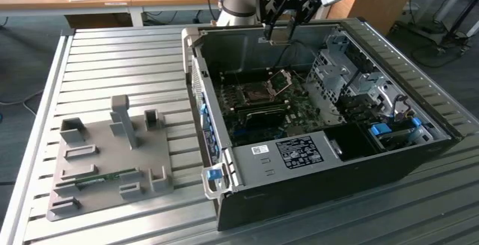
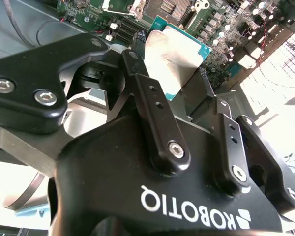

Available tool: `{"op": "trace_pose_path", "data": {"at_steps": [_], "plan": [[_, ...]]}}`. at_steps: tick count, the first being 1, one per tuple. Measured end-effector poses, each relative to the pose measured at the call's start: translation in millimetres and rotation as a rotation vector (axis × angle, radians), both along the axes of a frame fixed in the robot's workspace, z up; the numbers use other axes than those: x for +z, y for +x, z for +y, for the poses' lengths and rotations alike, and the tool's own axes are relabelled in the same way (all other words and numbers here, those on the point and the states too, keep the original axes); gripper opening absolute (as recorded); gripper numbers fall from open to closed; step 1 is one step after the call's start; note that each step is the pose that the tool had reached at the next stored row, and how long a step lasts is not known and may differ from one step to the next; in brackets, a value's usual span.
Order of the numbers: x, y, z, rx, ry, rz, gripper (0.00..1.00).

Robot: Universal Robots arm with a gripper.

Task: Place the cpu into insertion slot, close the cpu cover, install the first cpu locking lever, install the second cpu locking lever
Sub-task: 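Place the cpu into insertion slot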

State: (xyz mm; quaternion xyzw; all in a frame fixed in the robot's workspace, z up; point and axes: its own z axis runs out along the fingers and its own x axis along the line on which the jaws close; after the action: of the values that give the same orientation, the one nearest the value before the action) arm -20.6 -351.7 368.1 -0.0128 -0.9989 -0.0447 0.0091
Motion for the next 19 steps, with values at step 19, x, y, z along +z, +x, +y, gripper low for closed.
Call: {"op": "trace_pose_path", "data": {"at_steps": [19], "plan": [[-1.9, 0.0, 0.0, 0.0, 0.0001, -0.0001, 0.54]]}}
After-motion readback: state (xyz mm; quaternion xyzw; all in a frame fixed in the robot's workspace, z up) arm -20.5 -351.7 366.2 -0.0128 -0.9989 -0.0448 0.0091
